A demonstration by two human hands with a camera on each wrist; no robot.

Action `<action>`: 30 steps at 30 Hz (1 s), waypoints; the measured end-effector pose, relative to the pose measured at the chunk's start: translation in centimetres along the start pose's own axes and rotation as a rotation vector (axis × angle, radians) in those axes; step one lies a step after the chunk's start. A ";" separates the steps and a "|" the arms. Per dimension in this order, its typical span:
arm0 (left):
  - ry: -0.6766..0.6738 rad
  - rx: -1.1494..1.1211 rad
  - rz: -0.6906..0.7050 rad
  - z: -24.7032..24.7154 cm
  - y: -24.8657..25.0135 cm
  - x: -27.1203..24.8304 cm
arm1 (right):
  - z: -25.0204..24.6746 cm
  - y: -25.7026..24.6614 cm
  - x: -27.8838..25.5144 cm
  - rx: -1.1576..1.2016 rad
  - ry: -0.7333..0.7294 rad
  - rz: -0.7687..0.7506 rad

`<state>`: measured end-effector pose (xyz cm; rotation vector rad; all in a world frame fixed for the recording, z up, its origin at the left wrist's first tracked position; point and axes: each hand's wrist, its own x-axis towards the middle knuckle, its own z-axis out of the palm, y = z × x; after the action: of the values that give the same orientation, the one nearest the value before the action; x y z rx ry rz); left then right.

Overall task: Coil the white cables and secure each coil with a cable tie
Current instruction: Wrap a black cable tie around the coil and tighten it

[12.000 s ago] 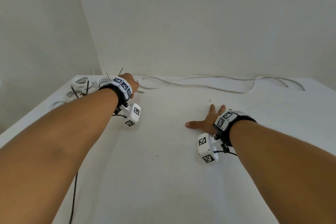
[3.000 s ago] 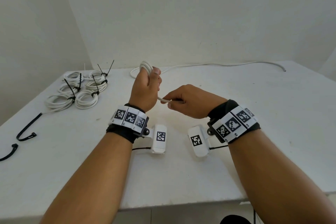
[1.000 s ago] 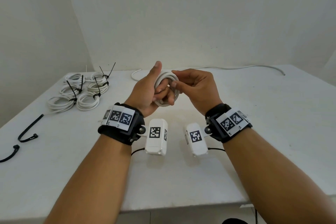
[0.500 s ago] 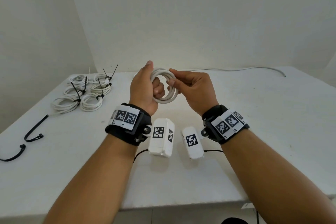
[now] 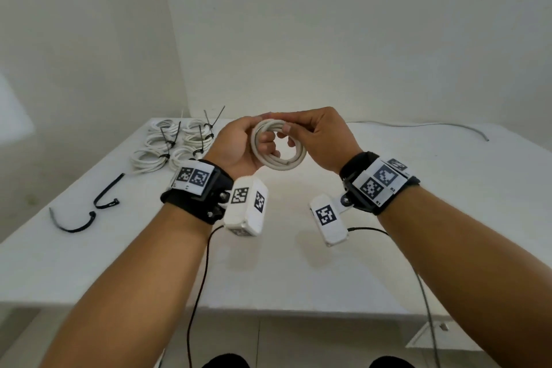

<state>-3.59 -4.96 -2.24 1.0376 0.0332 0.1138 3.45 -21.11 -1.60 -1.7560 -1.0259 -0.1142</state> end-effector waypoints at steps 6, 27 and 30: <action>0.356 0.139 0.109 -2.1 1.6 -4.4 | 5.3 -3.3 1.0 -0.080 -0.173 -0.041; 1.031 0.057 0.347 -21.0 8.1 -20.0 | 32.1 -7.7 6.4 -0.679 -0.648 -0.067; 1.046 0.036 0.352 -22.4 8.0 -21.0 | 33.4 -7.2 6.9 -0.763 -0.700 -0.040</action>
<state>-26.94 15.93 -7.28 0.9140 0.8035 0.9691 -9.75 10.57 -7.63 -2.5576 -1.6654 0.1147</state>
